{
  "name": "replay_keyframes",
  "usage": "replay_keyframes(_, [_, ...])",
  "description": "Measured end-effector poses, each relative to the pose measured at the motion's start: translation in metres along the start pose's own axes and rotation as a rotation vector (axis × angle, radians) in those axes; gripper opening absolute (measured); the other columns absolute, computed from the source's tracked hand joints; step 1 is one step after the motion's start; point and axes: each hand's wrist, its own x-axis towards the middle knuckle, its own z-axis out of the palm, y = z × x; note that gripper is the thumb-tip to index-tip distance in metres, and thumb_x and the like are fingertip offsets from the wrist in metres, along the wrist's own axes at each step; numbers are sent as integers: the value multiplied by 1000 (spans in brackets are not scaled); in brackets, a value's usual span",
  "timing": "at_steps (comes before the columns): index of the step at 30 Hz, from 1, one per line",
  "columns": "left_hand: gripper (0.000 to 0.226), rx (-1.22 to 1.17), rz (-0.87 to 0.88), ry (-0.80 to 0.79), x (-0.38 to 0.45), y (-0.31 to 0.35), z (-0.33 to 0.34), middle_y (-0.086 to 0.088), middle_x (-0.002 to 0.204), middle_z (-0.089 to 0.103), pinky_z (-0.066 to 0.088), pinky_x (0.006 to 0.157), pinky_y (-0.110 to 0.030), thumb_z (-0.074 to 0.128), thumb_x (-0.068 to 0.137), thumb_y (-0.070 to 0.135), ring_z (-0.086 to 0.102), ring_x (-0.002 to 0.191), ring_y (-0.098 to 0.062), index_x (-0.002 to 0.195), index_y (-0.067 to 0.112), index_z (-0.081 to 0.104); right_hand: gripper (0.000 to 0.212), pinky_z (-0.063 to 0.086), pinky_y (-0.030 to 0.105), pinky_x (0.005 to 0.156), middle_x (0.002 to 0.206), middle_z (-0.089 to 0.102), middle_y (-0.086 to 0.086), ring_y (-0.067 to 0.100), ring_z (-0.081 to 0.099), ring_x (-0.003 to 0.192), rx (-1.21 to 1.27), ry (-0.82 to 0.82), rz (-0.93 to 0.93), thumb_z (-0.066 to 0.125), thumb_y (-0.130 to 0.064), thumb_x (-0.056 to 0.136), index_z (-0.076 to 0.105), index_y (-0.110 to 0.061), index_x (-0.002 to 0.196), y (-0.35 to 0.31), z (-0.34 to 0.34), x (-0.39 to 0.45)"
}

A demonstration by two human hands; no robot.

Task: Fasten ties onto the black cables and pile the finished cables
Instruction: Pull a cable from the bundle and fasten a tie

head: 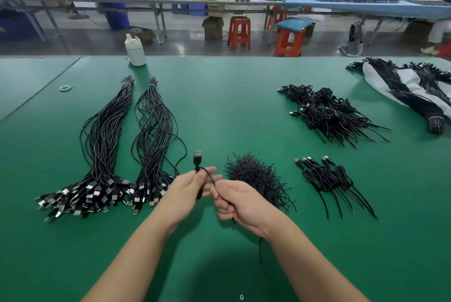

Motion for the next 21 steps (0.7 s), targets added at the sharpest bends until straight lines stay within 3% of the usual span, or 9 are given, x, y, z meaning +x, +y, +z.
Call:
replay_keyframes(2, [36,-420,5,-10,2,-1,4,-16,116,71,57,86,-29,39,102,22,68,110,-29,124,-2,56,32,22,26,52,57,46,-4,12,28,51,-179,25,-34,38,-13,107,54,-11,80,1,9,-4])
replay_keyframes(4, [45,-597,5,-59,2,-3,6,-24,121,67,57,86,-31,41,96,27,66,114,-34,125,-6,52,32,21,31,53,59,50,-3,15,29,54,-287,62,-69,37,-10,107,55,-10,81,2,13,-5])
replay_keyframes(11, [44,-512,29,40,4,3,3,-27,119,67,59,83,-35,42,96,25,68,109,-37,125,-7,53,31,29,24,53,62,50,1,11,33,53,-254,96,-82,37,-11,108,54,-10,82,-1,2,-14])
replay_keyframes(14, [40,-644,16,55,2,8,12,-24,116,69,60,80,-34,31,105,22,69,108,-34,124,-7,53,31,31,28,54,63,52,1,17,37,55,-480,65,-67,39,-11,106,55,-13,80,-3,5,-15])
replay_keyframes(16, [41,-746,-15,46,0,12,18,-20,109,72,60,73,-34,29,107,23,73,96,-29,119,-6,55,30,37,29,58,66,56,0,18,44,59,-768,113,-59,42,-13,104,56,-16,78,-4,5,-12])
replay_keyframes(18, [37,-746,-35,47,-2,16,21,-11,87,72,56,55,-33,35,105,25,69,66,-22,115,-3,57,28,40,21,61,70,62,1,12,49,61,-947,203,-79,43,-15,103,58,-17,79,-3,7,-12])
replay_keyframes(21, [32,-692,-46,61,-3,19,21,-3,66,50,42,41,-26,43,101,28,44,43,-14,107,3,61,22,48,21,66,81,71,6,6,57,64,-848,257,-112,47,-13,102,63,-14,87,-2,12,-11])
